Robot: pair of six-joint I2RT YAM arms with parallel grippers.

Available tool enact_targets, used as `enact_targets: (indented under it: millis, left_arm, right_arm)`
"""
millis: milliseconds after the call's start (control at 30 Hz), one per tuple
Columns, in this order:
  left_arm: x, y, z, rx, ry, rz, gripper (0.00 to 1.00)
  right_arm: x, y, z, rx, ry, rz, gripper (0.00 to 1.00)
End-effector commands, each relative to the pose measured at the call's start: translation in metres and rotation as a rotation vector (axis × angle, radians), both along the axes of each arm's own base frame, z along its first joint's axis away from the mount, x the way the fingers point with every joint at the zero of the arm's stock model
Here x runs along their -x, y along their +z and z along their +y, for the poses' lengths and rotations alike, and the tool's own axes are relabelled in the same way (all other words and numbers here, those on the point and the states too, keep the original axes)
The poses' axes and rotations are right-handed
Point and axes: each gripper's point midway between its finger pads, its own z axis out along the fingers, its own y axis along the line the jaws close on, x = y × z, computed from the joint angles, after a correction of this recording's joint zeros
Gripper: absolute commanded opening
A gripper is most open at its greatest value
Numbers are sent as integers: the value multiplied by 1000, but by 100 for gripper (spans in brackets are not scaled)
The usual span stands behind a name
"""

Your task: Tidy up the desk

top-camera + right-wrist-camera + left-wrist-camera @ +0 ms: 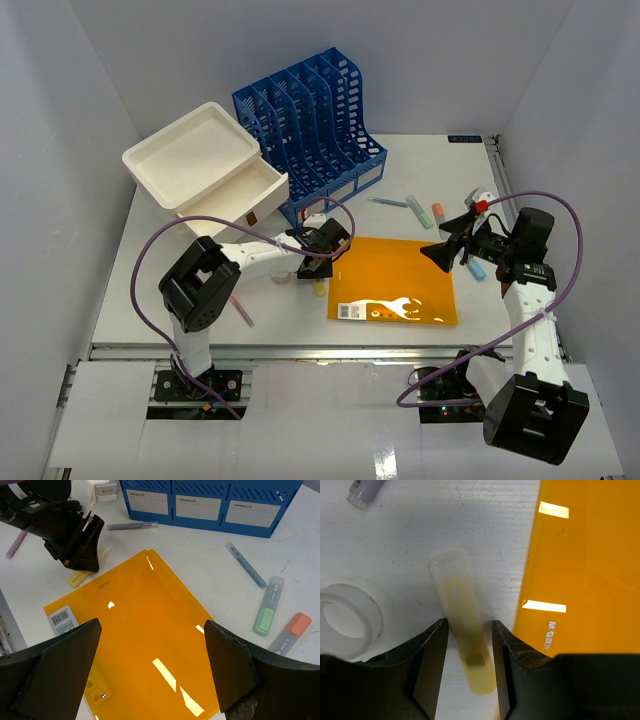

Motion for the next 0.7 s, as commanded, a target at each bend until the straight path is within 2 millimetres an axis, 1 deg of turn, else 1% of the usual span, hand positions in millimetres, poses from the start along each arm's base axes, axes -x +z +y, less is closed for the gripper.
enact_targets:
  millis: [0,67,167,233,333,433,500,567,633,667]
  left_arm:
    - [-1,1,1,-4,16,-10,50]
    - [-2,1,2,-8,15,-9,50]
    - [0,-2,3,-16,10,-3,43]
    - [0,1,3,-17,1,-9,26]
    - [-1,16,2,-18,-34,-43,11]
    - [-2,39,-3,-27,-143,-85,1]
    - [1,60,-11,-34,-320,-101,0]
    - [4,79,-11,-45,-429,-125,0]
    - [7,108,-4,-69,-531,-179,0]
    - [5,130,-2,-74,-577,-234,0]
  right_arm:
    - [0,4,1,-1,17,-22,90]
    - [1,4,1,-1,19,-23,90]
    - [1,5,1,-2,18,-24,90]
    - [1,5,1,-2,19,-23,90]
    - [1,5,1,-2,18,-26,90]
    - [2,6,1,-3,20,-26,90]
    - [2,6,1,-1,20,-29,90]
    - [2,6,1,-2,19,-29,90]
    - [3,8,1,-4,24,-33,90]
    - [3,8,2,-5,27,-33,90]
